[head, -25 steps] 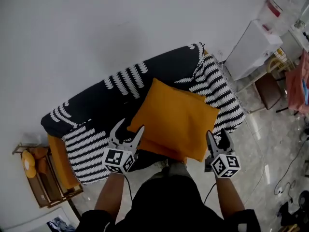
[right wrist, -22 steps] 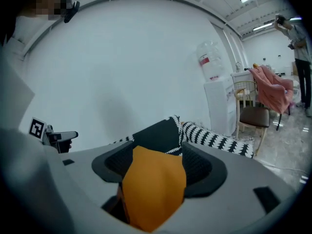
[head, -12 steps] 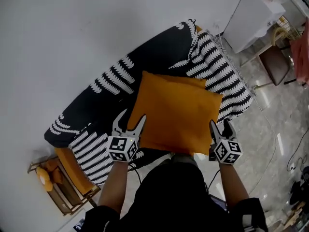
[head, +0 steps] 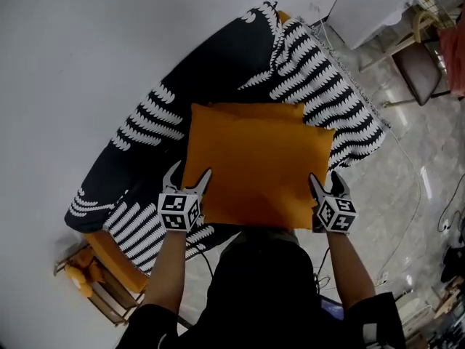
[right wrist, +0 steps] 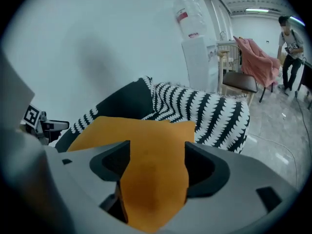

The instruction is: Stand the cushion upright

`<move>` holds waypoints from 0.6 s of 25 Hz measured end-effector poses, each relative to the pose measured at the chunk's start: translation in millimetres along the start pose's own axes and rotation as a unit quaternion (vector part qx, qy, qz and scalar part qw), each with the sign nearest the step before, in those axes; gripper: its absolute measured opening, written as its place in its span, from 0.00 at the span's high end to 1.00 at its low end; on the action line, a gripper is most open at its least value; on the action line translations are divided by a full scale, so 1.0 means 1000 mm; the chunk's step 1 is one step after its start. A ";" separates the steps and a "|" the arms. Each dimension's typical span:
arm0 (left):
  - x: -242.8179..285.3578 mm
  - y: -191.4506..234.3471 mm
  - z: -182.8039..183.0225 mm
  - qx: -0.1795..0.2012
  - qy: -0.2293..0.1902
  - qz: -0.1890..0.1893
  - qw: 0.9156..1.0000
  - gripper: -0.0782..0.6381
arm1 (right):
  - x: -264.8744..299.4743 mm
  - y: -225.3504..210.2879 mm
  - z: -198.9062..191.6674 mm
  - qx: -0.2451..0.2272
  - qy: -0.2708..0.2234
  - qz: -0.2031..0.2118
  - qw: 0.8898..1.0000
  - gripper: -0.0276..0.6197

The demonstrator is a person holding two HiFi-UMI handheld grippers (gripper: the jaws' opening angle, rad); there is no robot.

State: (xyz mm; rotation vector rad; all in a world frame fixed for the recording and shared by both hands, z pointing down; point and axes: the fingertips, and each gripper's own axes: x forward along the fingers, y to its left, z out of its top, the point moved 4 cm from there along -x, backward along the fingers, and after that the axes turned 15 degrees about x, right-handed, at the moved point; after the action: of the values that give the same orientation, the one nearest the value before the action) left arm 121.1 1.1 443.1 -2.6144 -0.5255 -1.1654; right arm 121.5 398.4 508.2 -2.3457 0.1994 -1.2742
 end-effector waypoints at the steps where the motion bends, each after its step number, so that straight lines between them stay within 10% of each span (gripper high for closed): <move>1: 0.010 0.002 -0.002 0.002 0.012 -0.005 1.000 0.40 | 0.006 -0.005 -0.004 0.011 0.011 -0.007 1.000 0.42; 15: 0.092 0.038 -0.060 -0.105 0.129 -0.041 0.985 0.20 | 0.072 -0.049 -0.046 0.070 0.136 -0.017 0.988 0.24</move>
State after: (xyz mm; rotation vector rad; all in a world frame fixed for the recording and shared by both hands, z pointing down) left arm 153.5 -33.6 549.2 -2.5715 -0.4834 -1.6385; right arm 119.8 401.9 606.9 -2.0613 0.1505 -1.5711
